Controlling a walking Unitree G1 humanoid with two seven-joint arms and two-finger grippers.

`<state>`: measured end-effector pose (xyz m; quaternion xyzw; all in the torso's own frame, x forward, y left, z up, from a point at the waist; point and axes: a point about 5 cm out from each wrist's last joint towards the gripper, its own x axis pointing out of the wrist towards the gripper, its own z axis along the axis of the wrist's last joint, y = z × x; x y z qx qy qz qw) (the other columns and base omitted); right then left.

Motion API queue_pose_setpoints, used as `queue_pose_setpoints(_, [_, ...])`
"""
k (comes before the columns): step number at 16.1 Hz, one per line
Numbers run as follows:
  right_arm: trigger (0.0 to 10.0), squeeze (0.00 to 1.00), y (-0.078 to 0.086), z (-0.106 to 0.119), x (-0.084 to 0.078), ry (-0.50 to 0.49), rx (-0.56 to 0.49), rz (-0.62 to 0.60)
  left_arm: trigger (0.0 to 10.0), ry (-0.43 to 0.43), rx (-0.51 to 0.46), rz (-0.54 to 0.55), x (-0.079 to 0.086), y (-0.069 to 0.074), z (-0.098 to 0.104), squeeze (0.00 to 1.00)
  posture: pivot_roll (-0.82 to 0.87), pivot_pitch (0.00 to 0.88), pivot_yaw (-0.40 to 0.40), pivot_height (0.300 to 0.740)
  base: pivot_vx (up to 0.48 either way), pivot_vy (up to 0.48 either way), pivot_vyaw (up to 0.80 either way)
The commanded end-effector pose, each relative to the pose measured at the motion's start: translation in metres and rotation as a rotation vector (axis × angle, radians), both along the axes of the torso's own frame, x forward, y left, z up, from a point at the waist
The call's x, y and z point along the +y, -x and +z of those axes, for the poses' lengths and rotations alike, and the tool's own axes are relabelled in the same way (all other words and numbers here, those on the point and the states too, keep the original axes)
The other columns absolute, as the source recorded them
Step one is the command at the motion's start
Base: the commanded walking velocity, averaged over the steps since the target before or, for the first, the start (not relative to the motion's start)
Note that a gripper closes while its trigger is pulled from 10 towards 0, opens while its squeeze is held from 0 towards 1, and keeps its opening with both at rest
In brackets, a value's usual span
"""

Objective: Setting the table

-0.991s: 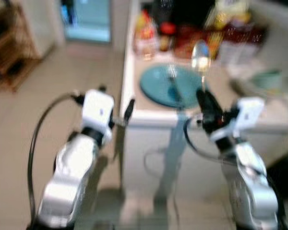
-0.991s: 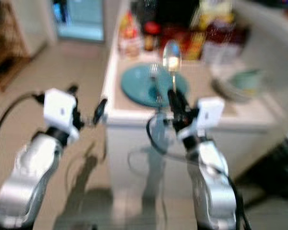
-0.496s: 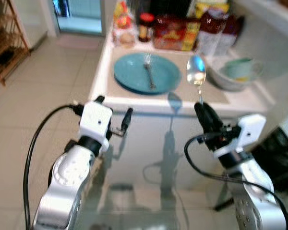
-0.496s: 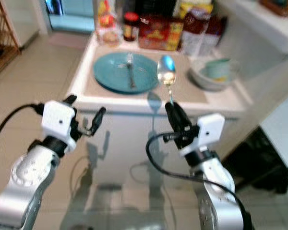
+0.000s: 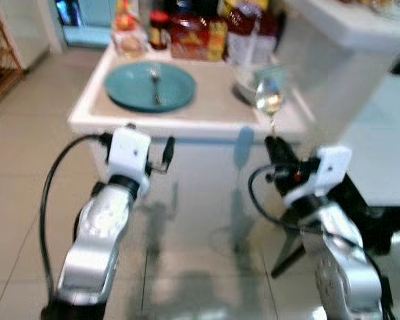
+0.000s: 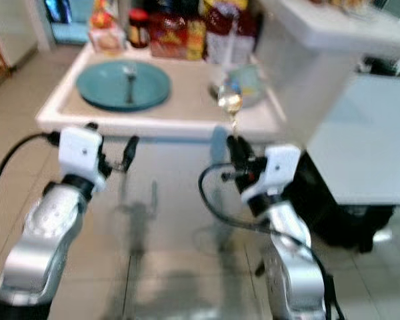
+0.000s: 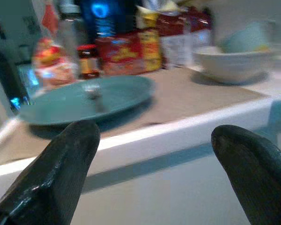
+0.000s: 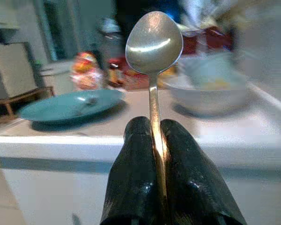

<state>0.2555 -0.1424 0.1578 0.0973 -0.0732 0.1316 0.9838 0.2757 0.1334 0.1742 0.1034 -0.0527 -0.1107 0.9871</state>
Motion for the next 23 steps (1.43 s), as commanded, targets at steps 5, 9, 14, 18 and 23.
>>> queue_pose_setpoints(5, [10.0, 0.0, 0.0, 0.007, -0.019, -0.009, 0.005, -0.098, 10.0, -0.017, 0.029, -0.057, -0.013, -0.007, -0.004, 0.0, 0.02, 0.015, 0.034, 0.74, 0.0, -0.4, 0.48])
queue_pose_setpoints(9, [10.0, 0.0, 0.004, 0.007, -0.015, 0.006, 0.008, -0.095, 10.0, -0.012, 0.01, -0.076, -0.016, -0.013, 0.0, 0.0, -0.01, 0.006, 0.067, 0.74, 0.0, -0.399, 0.0])
queue_pose_setpoints(14, [10.0, 0.0, 0.002, 0.01, -0.015, 0.019, 0.002, -0.092, 10.0, -0.015, 0.004, -0.086, -0.017, -0.015, 0.002, 0.0, 0.0, 0.0, 0.074, 0.74, 0.0, -0.4, 0.0])
queue_pose_setpoints(18, [10.0, 0.0, -0.001, 0.013, -0.009, 0.032, -0.008, -0.079, 10.0, -0.019, -0.004, -0.088, -0.016, -0.018, 0.003, 0.0, 0.0, 0.0, 0.081, 0.74, 0.0, -0.4, 0.0])
queue_pose_setpoints(23, [10.0, 0.0, 0.0, 0.013, -0.011, 0.045, -0.007, -0.09, 10.0, -0.024, -0.007, -0.105, -0.018, -0.019, 0.004, 0.0, 0.0, 0.0, 0.092, 0.74, 0.0, -0.4, 0.0])
